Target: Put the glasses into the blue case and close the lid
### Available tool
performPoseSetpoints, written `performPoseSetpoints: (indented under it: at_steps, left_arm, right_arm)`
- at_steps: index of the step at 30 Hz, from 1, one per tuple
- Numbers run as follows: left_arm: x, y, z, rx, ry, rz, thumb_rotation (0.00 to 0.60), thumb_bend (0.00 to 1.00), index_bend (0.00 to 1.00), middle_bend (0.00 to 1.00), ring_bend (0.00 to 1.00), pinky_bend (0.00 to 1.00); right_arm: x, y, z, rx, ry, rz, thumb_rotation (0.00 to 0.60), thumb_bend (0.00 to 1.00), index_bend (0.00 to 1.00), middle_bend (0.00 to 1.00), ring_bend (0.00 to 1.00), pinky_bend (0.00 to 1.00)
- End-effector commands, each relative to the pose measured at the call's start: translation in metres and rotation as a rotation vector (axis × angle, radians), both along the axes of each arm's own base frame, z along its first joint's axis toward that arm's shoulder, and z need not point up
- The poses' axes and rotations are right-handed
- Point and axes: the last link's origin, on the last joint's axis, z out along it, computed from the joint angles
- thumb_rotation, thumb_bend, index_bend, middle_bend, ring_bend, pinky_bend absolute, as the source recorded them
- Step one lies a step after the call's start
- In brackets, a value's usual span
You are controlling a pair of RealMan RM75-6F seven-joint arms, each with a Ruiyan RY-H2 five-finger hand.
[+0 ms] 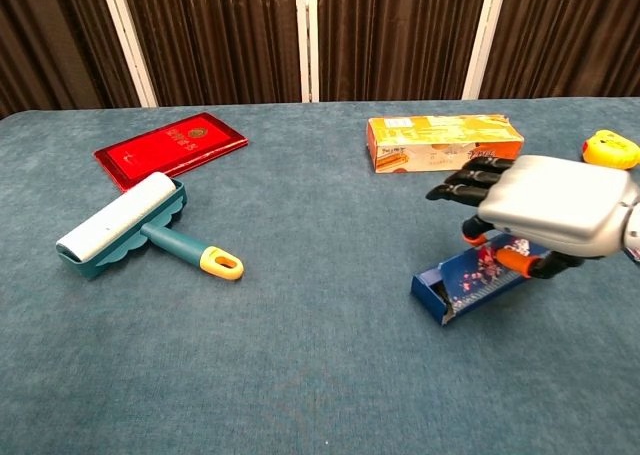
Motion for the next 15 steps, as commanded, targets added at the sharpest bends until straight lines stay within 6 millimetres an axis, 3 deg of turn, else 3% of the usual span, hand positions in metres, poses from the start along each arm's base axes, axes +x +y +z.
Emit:
performPoseSetpoints:
  at_steps: [1, 4, 7, 8, 11, 15]
  left_arm:
    - [0.000, 0.000, 0.000, -0.001, 0.000, 0.001, 0.600, 0.00, 0.00, 0.00, 0.00, 0.00]
    - [-0.001, 0.000, 0.000, -0.003, 0.001, 0.003, 0.600, 0.00, 0.00, 0.00, 0.00, 0.00]
    - [-0.001, 0.000, 0.000, -0.004, 0.001, 0.004, 0.600, 0.00, 0.00, 0.00, 0.00, 0.00]
    - [-0.001, 0.000, 0.000, -0.004, 0.002, 0.006, 0.600, 0.00, 0.00, 0.00, 0.00, 0.00]
    - [-0.002, 0.001, 0.000, -0.004, 0.003, 0.007, 0.600, 0.00, 0.00, 0.00, 0.00, 0.00]
    - [-0.001, 0.001, -0.003, -0.010, 0.010, 0.005, 0.600, 0.00, 0.00, 0.00, 0.00, 0.00]
  right_arm:
    - [0.005, -0.003, -0.004, -0.002, 0.001, -0.002, 0.600, 0.49, 0.66, 0.04, 0.00, 0.00]
    - [0.004, -0.004, -0.005, -0.003, 0.009, -0.010, 0.600, 0.48, 0.57, 0.03, 0.00, 0.00]
    - [0.004, -0.004, -0.007, -0.013, 0.007, -0.029, 0.600, 0.39, 0.18, 0.01, 0.00, 0.00]
    - [0.005, -0.004, -0.007, -0.025, -0.003, -0.026, 0.600, 0.31, 0.07, 0.00, 0.00, 0.00]
    - [0.010, -0.003, -0.004, -0.045, -0.028, -0.009, 0.600, 0.14, 0.00, 0.00, 0.00, 0.00]
    - [0.020, -0.002, 0.005, -0.050, -0.097, -0.013, 0.600, 0.11, 0.00, 0.00, 0.00, 0.00]
